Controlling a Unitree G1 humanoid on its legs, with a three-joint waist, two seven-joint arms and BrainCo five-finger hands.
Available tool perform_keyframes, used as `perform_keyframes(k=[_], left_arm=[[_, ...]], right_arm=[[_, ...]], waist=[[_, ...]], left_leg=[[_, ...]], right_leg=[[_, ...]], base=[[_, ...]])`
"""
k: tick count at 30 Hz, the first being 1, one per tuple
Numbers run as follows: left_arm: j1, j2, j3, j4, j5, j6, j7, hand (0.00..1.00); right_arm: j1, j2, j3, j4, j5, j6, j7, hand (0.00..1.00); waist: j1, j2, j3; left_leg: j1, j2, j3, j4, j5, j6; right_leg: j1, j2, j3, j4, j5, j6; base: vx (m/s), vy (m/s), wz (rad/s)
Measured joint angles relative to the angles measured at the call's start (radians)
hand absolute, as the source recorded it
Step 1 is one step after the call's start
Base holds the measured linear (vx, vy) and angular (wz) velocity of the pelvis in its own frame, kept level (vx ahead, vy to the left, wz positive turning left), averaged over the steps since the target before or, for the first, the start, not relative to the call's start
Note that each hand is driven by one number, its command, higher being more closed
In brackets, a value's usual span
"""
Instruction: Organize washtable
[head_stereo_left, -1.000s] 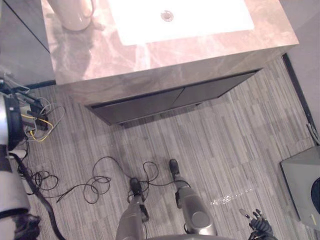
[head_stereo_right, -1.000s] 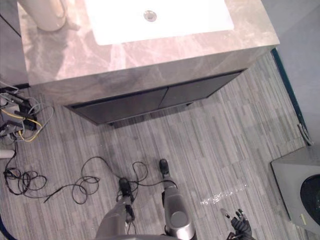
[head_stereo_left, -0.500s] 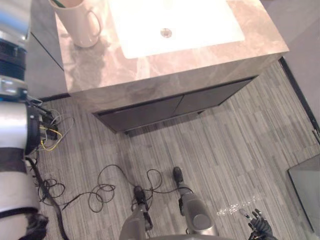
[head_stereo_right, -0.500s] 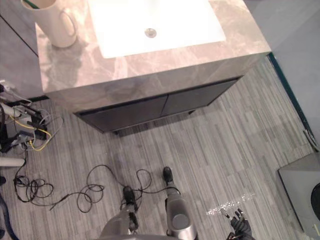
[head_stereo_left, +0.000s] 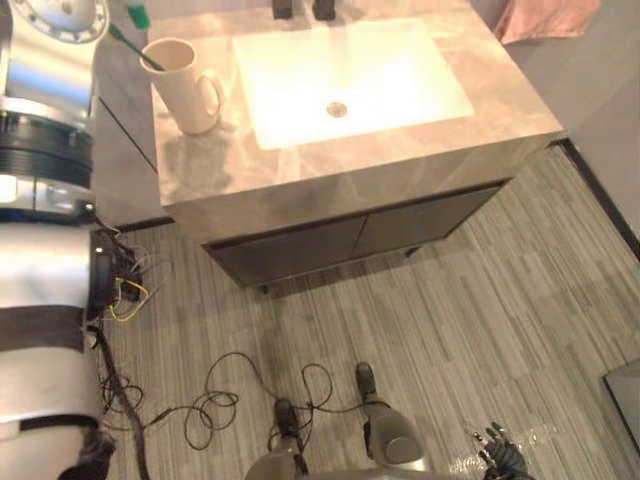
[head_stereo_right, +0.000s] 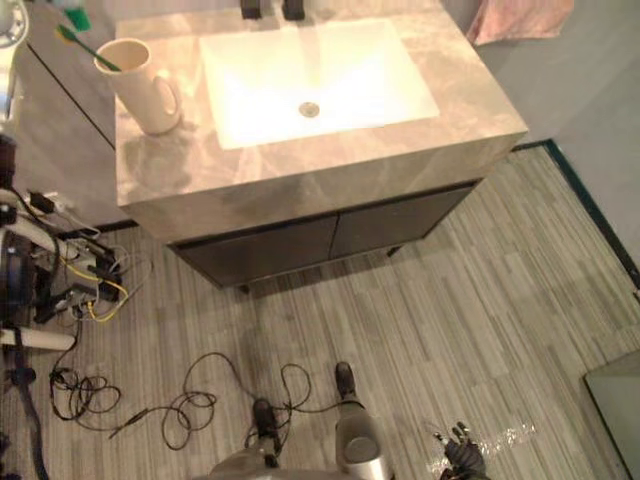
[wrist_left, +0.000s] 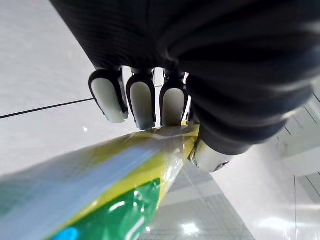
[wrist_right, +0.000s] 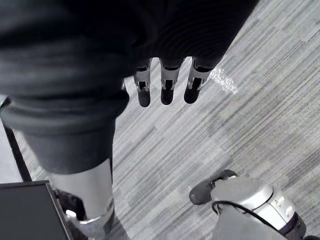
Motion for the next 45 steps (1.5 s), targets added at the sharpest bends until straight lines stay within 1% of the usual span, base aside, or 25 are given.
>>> perform_keyframes(k=[1, 3, 5, 6, 8, 10, 12, 15, 16, 19, 22, 24, 25, 26, 27, 29, 31, 33, 34, 36, 38, 41, 42, 45], left_arm=[[0.005, -0.014, 0.0, -0.001, -0.005, 0.0, 0.0, 1.0], [0.031, -0.076, 0.0, -0.017, -0.016, 0.0, -0.001, 1.0], [0.053, -0.114, 0.0, -0.034, -0.017, 0.0, -0.003, 1.0], [0.079, -0.146, 0.0, -0.059, -0.017, -0.001, -0.006, 1.0], [0.11, -0.18, 0.0, -0.086, -0.017, -0.001, -0.019, 1.0], [0.154, -0.236, 0.001, -0.113, -0.017, 0.0, -0.02, 1.0], [0.19, -0.275, 0.001, -0.122, -0.016, -0.001, -0.021, 1.0], [0.22, -0.299, 0.016, -0.122, -0.016, 0.0, -0.021, 1.0], [0.224, -0.31, 0.031, -0.121, -0.016, 0.0, -0.021, 1.0], [0.224, -0.32, 0.037, -0.121, -0.016, 0.0, -0.022, 1.0], [0.232, -0.343, 0.037, -0.121, -0.018, 0.001, -0.024, 1.0], [0.235, -0.367, 0.036, -0.112, -0.018, 0.001, -0.04, 1.0], [0.235, -0.369, 0.035, -0.112, -0.018, 0.001, -0.044, 1.0], [0.235, -0.375, 0.035, -0.111, -0.018, 0.002, -0.047, 1.0], [0.237, -0.392, 0.032, -0.103, -0.018, 0.001, -0.05, 1.0], [0.237, -0.411, 0.028, -0.087, -0.024, 0.001, -0.066, 1.0], [0.237, -0.433, 0.025, -0.06, -0.027, 0.001, -0.068, 1.0], [0.237, -0.445, 0.023, -0.046, -0.028, 0.001, -0.072, 1.0], [0.237, -0.445, 0.016, -0.037, -0.029, 0.001, -0.079, 1.0], [0.237, -0.445, 0.012, -0.029, -0.029, 0.002, -0.085, 1.0], [0.237, -0.444, 0.011, -0.029, -0.033, 0.002, -0.086, 1.0], [0.237, -0.444, 0.011, -0.029, -0.036, 0.003, -0.086, 1.0], [0.241, -0.444, -0.014, -0.01, -0.037, 0.007, -0.084, 1.0], [0.241, -0.444, -0.014, -0.01, -0.037, 0.007, -0.084, 1.0]], right_arm=[[0.0, -0.001, 0.005, 0.0, -0.001, 0.0, 0.001, 0.0], [0.0, 0.0, 0.025, 0.0, -0.001, 0.001, 0.0, 0.0], [0.0, 0.005, 0.029, 0.0, -0.001, 0.002, -0.001, 0.0], [0.0, 0.006, 0.051, 0.001, -0.003, 0.009, -0.002, 0.0], [0.001, 0.012, 0.077, 0.001, -0.007, 0.017, -0.004, 0.0], [0.002, 0.028, 0.095, 0.002, -0.033, 0.02, -0.005, 0.0], [0.0, 0.039, 0.103, 0.002, -0.045, 0.02, -0.009, 0.0], [-0.011, 0.041, 0.113, 0.002, -0.071, 0.026, -0.029, 0.0], [-0.013, 0.041, 0.113, 0.002, -0.077, 0.035, -0.036, 0.0], [-0.022, 0.041, 0.111, 0.019, -0.08, 0.04, -0.043, 0.0], [-0.033, 0.039, 0.081, 0.049, -0.08, 0.052, -0.047, 0.0], [-0.036, 0.03, 0.073, 0.051, -0.079, 0.063, -0.047, 0.0], [-0.038, 0.031, 0.066, 0.052, -0.079, 0.065, -0.047, 0.0], [-0.044, 0.034, 0.059, 0.066, -0.079, 0.068, -0.048, 0.0], [-0.05, 0.032, 0.04, 0.09, -0.079, 0.076, -0.049, 0.0], [-0.047, 0.027, 0.024, 0.105, -0.076, 0.079, -0.057, 0.0], [-0.044, 0.025, 0.013, 0.118, -0.074, 0.081, -0.064, 0.0], [-0.032, 0.031, 0.011, 0.119, -0.074, 0.082, -0.065, 0.0], [-0.024, 0.037, 0.001, 0.121, -0.071, 0.082, -0.066, 0.0], [-0.02, 0.041, -0.003, 0.127, -0.068, 0.083, -0.067, 0.0], [-0.018, 0.045, -0.005, 0.129, -0.067, 0.085, -0.067, 0.0], [-0.021, 0.046, -0.006, 0.129, -0.067, 0.085, -0.067, 0.0], [-0.027, 0.084, -0.041, 0.16, -0.057, 0.084, -0.067, 0.0], [-0.027, 0.084, -0.041, 0.16, -0.057, 0.084, -0.067, 0.0]], waist=[[0.0, 0.0, -0.001], [-0.005, -0.002, -0.021], [-0.006, -0.003, -0.024], [-0.007, -0.002, -0.033], [-0.009, -0.005, -0.05], [-0.007, -0.005, -0.077], [0.0, -0.001, -0.108], [0.002, 0.001, -0.133], [0.003, 0.0, -0.136], [0.003, 0.004, -0.14], [0.004, 0.026, -0.155], [0.004, 0.047, -0.168], [0.002, 0.049, -0.17], [0.001, 0.039, -0.179], [0.001, 0.046, -0.183], [0.0, 0.057, -0.195], [0.0, 0.06, -0.217], [0.0, 0.05, -0.23], [-0.001, 0.044, -0.239], [-0.002, 0.04, -0.245], [-0.001, 0.031, -0.259], [-0.001, 0.026, -0.269], [-0.034, -0.037, -0.379], [-0.034, -0.037, -0.379]], left_leg=[[0.006, 0.003, -0.002, 0.0, 0.0, -0.001], [0.018, 0.007, -0.011, -0.001, 0.001, -0.002], [0.033, 0.006, -0.019, -0.001, 0.001, -0.002], [0.039, 0.008, -0.023, -0.001, -0.005, -0.01], [0.041, 0.012, -0.031, -0.001, -0.005, -0.01], [0.042, 0.026, -0.047, -0.001, -0.006, -0.009], [0.042, 0.048, -0.052, -0.001, -0.01, -0.009], [0.043, 0.073, -0.063, -0.001, -0.009, -0.01], [0.043, 0.08, -0.067, -0.001, -0.009, -0.011], [0.043, 0.097, -0.073, -0.001, -0.006, -0.014], [0.041, 0.114, -0.077, -0.001, -0.004, -0.018], [0.04, 0.118, -0.077, -0.001, 0.003, -0.028], [0.04, 0.118, -0.077, -0.001, 0.008, -0.036], [0.044, 0.106, -0.076, -0.001, 0.018, -0.05], [0.05, 0.108, -0.074, -0.001, 0.024, -0.059], [0.052, 0.109, -0.073, -0.001, 0.037, -0.074], [0.052, 0.108, -0.066, -0.001, 0.038, -0.076], [0.048, 0.107, -0.062, -0.001, 0.039, -0.075], [0.041, 0.107, -0.062, -0.001, 0.04, -0.073], [0.04, 0.107, -0.062, -0.001, 0.043, -0.069], [0.035, 0.096, -0.062, -0.001, 0.046, -0.065], [0.032, 0.079, -0.063, -0.002, 0.047, -0.064], [0.041, 0.03, -0.071, -0.002, 0.049, -0.061], [0.041, 0.03, -0.071, -0.002, 0.049, -0.061]], right_leg=[[0.007, 0.003, -0.002, 0.0, -0.002, 0.0], [0.019, 0.006, -0.019, 0.009, -0.01, 0.005], [0.034, 0.005, -0.02, 0.012, -0.01, 0.005], [0.036, 0.006, -0.02, 0.024, -0.01, 0.005], [0.035, 0.009, -0.02, 0.035, -0.01, 0.005], [0.034, 0.021, -0.022, 0.054, -0.007, 0.005], [0.029, 0.042, -0.022, 0.066, 0.006, -0.01], [0.028, 0.062, -0.023, 0.075, 0.01, -0.013], [0.031, 0.068, -0.023, 0.075, 0.01, -0.013], [0.036, 0.082, -0.022, 0.074, 0.01, -0.013], [0.039, 0.097, -0.019, 0.071, 0.01, -0.013], [0.042, 0.102, -0.015, 0.065, 0.007, -0.013], [0.046, 0.102, -0.013, 0.061, 0.0, -0.013], [0.055, 0.091, -0.008, 0.056, -0.05, -0.02], [0.057, 0.093, -0.014, 0.062, -0.066, -0.029], [0.059, 0.097, -0.022, 0.06, -0.068, -0.03], [0.057, 0.096, -0.022, 0.059, -0.068, -0.03], [0.057, 0.092, -0.018, 0.058, -0.069, -0.028], [0.055, 0.091, -0.017, 0.056, -0.075, -0.018], [0.054, 0.089, -0.015, 0.054, -0.082, -0.009], [0.041, 0.078, -0.013, 0.056, -0.079, -0.004], [0.038, 0.062, -0.005, 0.059, -0.073, 0.006], [0.038, 0.015, 0.009, 0.083, -0.072, 0.022], [0.038, 0.015, 0.009, 0.083, -0.072, 0.022]], base=[[0.03, -0.024, 0.08], [0.03, 0.007, 0.09], [0.04, 0.038, 0.04], [0.03, 0.047, 0.04], [0.02, 0.03, 0.09], [0.01, 0.018, 0.14], [0.0, 0.003, 0.03], [-0.02, -0.019, 0.06], [-0.04, -0.041, 0.1], [-0.04, -0.042, 0.09], [-0.03, -0.049, 0.06], [-0.04, -0.047, -0.01], [-0.05, -0.048, 0.01], [-0.06, -0.065, 0.04], [-0.07, -0.064, 0.08], [-0.07, -0.034, 0.03], [-0.05, 0.008, -0.08], [-0.04, 0.033, -0.07], [-0.03, 0.032, -0.03], [0.0, 0.017, 0.01], [0.01, 0.064, 0.01], [0.01, 0.064, 0.01], [0.0, 0.0, 0.0], [0.0, 0.0, 0.0]])
